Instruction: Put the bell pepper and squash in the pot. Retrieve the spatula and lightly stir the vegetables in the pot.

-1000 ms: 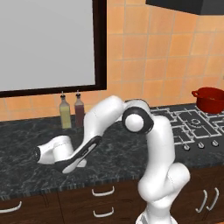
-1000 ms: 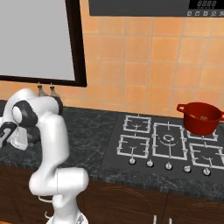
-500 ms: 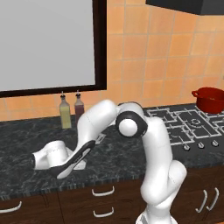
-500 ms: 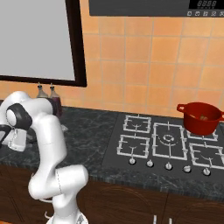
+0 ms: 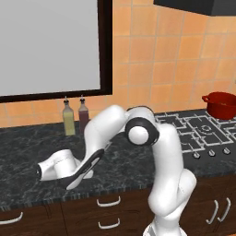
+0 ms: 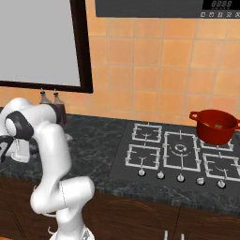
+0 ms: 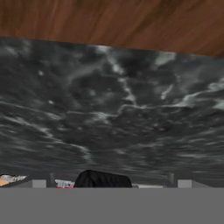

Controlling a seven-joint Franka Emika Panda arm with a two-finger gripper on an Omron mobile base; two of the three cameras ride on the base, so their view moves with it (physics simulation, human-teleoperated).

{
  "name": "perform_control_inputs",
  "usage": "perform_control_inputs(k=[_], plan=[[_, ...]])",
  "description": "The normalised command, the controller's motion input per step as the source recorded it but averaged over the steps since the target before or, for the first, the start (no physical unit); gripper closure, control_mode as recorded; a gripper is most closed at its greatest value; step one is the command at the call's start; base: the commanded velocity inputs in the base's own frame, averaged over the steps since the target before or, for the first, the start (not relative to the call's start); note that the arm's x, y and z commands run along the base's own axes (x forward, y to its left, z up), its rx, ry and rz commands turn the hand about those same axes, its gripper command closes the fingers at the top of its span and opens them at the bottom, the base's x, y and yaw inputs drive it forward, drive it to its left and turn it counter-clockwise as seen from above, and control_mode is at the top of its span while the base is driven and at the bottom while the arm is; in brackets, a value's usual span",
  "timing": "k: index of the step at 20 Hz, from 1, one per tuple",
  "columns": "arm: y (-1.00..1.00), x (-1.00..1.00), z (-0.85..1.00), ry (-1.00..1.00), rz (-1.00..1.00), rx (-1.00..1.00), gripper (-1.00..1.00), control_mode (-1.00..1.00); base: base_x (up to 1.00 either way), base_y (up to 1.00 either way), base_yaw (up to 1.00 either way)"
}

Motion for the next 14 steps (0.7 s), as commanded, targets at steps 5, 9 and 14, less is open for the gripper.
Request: perform_control_inputs(k=[5,9,14], plan=[[0.00,0.01,0.00,0.00,0.05,0.01,1.00,-1.00,0.00,0.00,0.00],[0.00,0.00,0.03,0.00,0.00,0.00,1.00,-1.00,0.00,0.00,0.00],[-0.07,-0.43,0.76,-0.06,0.00,0.13,1.00,-1.00,0.00,0.00,0.00]])
